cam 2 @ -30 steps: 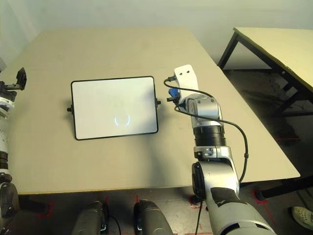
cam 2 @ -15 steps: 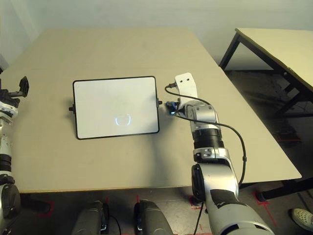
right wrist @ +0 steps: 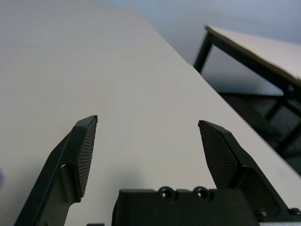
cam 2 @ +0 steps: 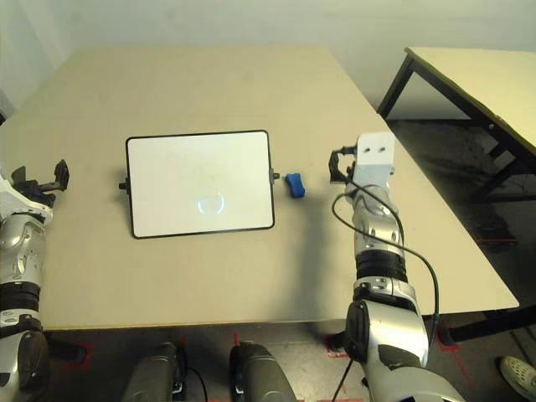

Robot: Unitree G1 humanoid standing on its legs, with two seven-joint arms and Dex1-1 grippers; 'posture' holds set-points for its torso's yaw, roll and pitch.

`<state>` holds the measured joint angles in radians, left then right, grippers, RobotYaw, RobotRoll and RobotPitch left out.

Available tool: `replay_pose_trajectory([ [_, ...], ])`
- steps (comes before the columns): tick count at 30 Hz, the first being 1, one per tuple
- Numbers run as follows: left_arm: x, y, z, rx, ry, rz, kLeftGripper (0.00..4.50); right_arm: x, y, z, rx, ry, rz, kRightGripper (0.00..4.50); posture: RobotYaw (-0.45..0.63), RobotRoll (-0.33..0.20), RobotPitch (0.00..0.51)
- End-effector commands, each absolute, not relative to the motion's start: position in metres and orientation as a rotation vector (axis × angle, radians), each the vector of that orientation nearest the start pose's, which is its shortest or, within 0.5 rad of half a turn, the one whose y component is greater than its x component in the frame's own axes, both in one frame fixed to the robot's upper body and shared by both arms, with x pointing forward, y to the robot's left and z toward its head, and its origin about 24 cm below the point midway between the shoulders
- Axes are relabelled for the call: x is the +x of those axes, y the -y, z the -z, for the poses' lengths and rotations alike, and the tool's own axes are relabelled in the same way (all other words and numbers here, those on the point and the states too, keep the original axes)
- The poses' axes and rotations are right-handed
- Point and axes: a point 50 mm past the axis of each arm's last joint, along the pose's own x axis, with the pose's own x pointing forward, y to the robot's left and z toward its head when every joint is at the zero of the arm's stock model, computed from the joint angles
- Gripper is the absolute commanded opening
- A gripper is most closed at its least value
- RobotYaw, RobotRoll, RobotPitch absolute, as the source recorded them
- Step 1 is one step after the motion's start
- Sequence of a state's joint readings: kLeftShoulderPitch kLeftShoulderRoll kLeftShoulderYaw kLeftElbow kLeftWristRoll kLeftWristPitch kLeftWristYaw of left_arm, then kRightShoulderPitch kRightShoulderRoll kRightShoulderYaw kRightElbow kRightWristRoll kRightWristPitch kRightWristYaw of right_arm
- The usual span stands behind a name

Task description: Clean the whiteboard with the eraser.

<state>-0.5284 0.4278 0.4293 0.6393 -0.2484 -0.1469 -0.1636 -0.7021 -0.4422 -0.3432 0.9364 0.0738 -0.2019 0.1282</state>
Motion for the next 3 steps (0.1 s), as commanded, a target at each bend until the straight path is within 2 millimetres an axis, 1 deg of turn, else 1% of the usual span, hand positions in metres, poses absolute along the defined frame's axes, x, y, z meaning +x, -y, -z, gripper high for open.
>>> replay_pose_trajectory([
  [1, 0.3266, -0.3157, -0.1050, -0.043, 0.147, -0.292, 4.50, 0.3464, 0.3090, -0.0881, -0.064, 0.013, 0.275, 4.47, -0.02, 0.000, 0.093],
  [3, 0.3276, -0.3159, -0.1034, -0.040, 0.138, -0.286, 4.50, 0.3426, 0.3126, -0.0811, -0.050, -0.004, 0.290, 4.47, -0.03, 0.000, 0.090],
])
